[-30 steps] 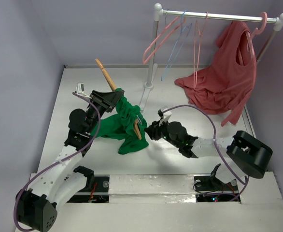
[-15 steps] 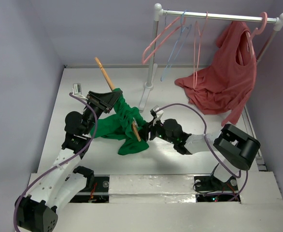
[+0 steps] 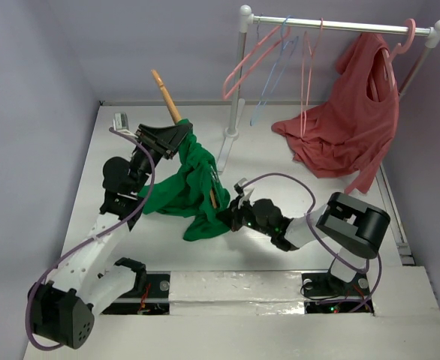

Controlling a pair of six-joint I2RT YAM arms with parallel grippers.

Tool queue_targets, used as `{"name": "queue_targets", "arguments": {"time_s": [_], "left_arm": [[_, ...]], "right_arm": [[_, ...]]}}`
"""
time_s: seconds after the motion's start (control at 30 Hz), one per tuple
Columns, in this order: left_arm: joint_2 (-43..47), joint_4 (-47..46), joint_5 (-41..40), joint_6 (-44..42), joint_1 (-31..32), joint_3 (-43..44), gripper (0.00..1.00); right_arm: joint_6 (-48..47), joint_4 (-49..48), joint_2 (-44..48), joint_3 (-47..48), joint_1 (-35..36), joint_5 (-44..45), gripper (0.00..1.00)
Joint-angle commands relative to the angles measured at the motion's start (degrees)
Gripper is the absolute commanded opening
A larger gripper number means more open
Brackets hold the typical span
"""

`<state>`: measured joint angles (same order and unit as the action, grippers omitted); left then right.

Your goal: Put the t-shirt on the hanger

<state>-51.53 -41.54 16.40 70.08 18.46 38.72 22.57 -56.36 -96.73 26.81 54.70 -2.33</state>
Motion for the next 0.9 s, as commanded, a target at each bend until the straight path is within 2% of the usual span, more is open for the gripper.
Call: {"name": "queue_targets", "arguments": {"time_s": [0.0,0.1,0.33,0.43,0.5,0.57,0.7,0.77,0.87], "left_arm": [[-1.2,-13.5,0.4,3.8,-0.6,7.8,0.0],[-2.3,-13.8,0.3,3.5,-1.8,10.5,0.0],[-3.1,-15.5,-1.2,0.5,-2.4,10.2,0.0],[-2.5,-11.3,-3.9,-5.5,-3.1,11.3,0.0],[-2.9,-14.3,-3.5,-4.4,-3.9,11.3,0.0],[-3.8,-15.5,-2.6,-2.0,-4.4,12.9,0.0],[-6.5,-16.7,-1.7,2.6,-4.4,16.4,0.0],[-7.2,-15.9,-0.8,5.8,-4.4,18.9,0.0],[-7.2,-15.8,-0.5,9.6,-4.4,18.1,0.0]], "right_arm": [[2.1,-2.7,-1.9,-2.2,3.0,4.3,0.0],[4.1,-5.8,-2.1,-4.6,3.7,4.6,0.0],[4.6,-1.8,1.0,-5.5,7.0,5.5,0.0],[3.5,8.6,7.3,-4.0,8.7,6.6,0.0],[3.5,15.8,11.0,-2.7,9.2,6.7,0.0],[3.8,19.0,12.0,-2.1,9.2,5.4,0.0],[6.1,22.5,9.1,-2.5,9.2,5.8,0.0],[7.7,22.4,4.2,-2.2,9.2,6.5,0.0],[9.3,19.5,-2.0,-0.8,9.2,6.3,0.0]]}}
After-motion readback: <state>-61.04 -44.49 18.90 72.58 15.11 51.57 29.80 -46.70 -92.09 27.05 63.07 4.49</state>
